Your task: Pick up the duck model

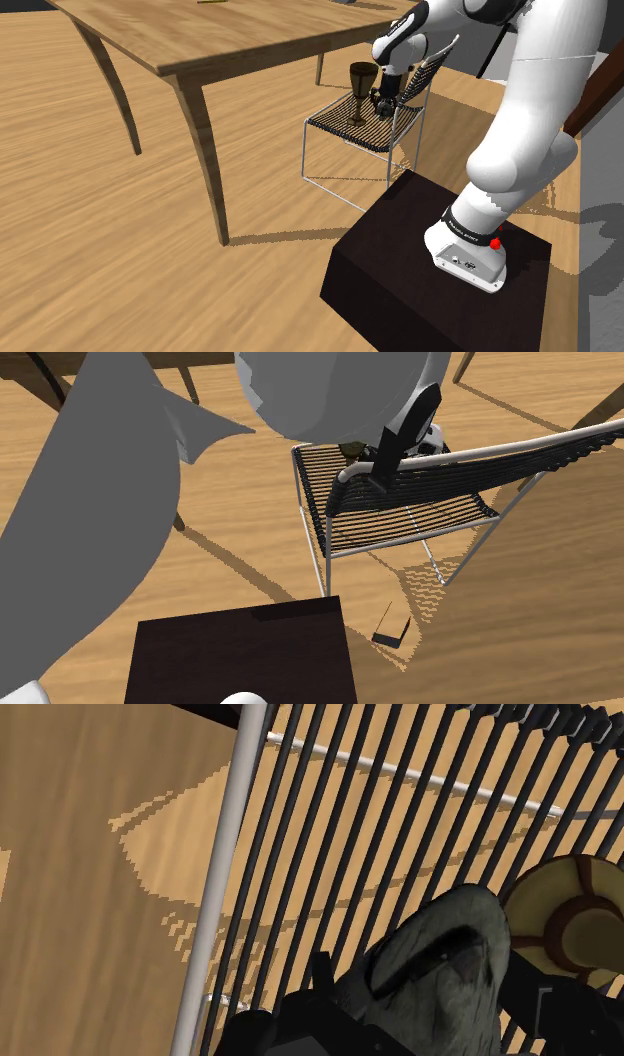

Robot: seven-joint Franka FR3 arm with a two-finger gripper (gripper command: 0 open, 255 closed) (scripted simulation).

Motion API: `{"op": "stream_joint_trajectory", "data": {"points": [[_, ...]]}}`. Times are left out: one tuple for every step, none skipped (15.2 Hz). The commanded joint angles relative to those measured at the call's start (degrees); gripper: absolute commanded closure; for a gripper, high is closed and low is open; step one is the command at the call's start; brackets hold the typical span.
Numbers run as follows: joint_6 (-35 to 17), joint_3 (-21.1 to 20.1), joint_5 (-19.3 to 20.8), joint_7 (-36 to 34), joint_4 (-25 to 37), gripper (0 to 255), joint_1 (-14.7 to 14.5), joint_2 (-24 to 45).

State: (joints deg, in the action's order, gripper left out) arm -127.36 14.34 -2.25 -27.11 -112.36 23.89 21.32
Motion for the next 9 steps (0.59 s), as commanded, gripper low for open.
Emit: {"op": "stream_joint_trajectory", "data": {"points": [[1.47, 0.12, 0.25, -0.13, 0.66, 255, -0.1, -0.86], [2.11, 0.18, 0.37, -0.19, 0.85, 255, -0.15, -1.32], [2.75, 0.23, 0.5, -0.24, 1.04, 255, -0.2, -1.78], [3.39, 0.29, 0.63, -0.3, 1.25, 255, -0.24, -2.22], [4.03, 0.34, 0.75, -0.35, 1.48, 255, -0.29, -2.65], [4.68, 0.39, 0.87, -0.4, 1.71, 255, -0.33, -3.08], [5.34, 0.44, 0.98, -0.45, 1.96, 255, -0.37, -3.49], [5.43, 0.44, 1.0, -0.45, 1.99, 255, -0.38, -3.57], [5.44, 0.44, 1.0, -0.45, 2.0, 255, -0.37, -3.56]]}}
